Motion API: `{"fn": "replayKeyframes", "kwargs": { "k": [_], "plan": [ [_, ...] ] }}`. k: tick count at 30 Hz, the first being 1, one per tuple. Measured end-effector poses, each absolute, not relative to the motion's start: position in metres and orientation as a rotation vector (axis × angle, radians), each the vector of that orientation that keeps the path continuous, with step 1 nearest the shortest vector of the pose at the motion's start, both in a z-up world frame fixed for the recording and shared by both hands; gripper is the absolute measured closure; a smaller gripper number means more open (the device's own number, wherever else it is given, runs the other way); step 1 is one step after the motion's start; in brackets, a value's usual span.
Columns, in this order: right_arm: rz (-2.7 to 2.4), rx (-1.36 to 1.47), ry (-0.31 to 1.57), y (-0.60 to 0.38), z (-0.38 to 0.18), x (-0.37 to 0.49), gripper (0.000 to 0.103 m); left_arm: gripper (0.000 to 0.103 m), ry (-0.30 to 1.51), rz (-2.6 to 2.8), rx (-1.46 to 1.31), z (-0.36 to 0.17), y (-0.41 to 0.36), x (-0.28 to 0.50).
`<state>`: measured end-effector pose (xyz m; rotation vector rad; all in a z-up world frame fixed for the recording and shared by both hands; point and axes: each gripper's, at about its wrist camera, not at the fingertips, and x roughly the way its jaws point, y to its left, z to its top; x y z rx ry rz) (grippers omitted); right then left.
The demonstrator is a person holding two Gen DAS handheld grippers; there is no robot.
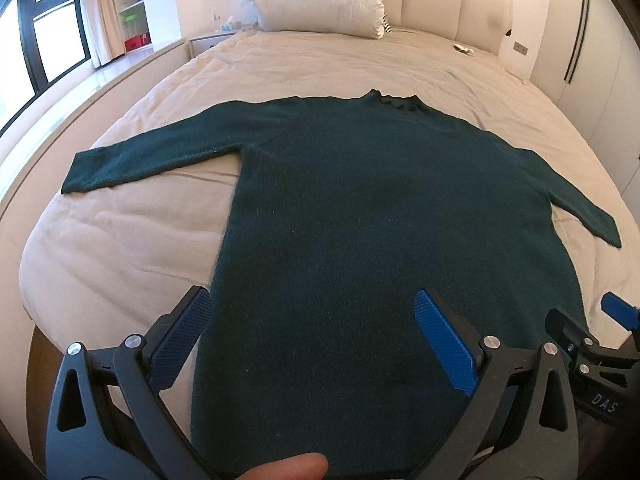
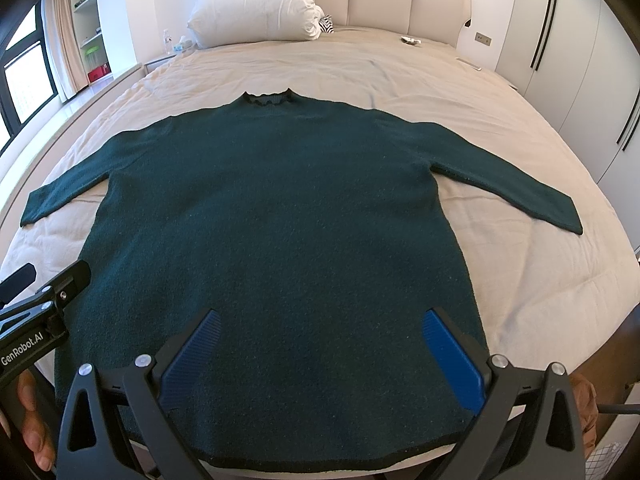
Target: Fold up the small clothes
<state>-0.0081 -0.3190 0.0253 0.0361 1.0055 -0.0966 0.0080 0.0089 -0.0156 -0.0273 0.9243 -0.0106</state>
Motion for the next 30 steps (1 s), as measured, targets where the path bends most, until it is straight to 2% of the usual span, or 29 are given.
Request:
{"fn": "replayKeyframes", "kwargs": {
  "k": [13, 18, 22, 24, 27, 30],
  "plan": [
    [-0.095, 0.034, 1.015, -0.318, 0.022, -0.004, 0.0, 0.0, 0.895, -0.085, -0.141, -0.02, 0.039, 0.02],
    [-0.089, 0.042, 1.015, -0.317, 0.024, 0.007, 0.0, 0.0, 0.9, -0.133, -0.401, -0.016, 0.112, 0.05],
    [-0.069, 0.023, 1.01, -0.306, 0.027, 0.018, 0.0, 0.0, 0.814, -0.162, -0.592, -0.014, 0.176, 0.071],
    [-0.055, 0.01, 1.009, -0.298, 0.027, 0.024, 0.0, 0.0, 0.765, -0.124, -0.621, -0.012, 0.201, 0.077],
    [-0.037, -0.01, 1.014, -0.288, 0.025, 0.032, 0.0, 0.0, 0.819, -0.11, -0.619, -0.013, 0.229, 0.092],
    [-0.028, -0.028, 1.03, -0.28, 0.021, 0.041, 0.0, 0.0, 0.758, -0.021, -0.783, -0.019, 0.285, 0.096]
  ]
}}
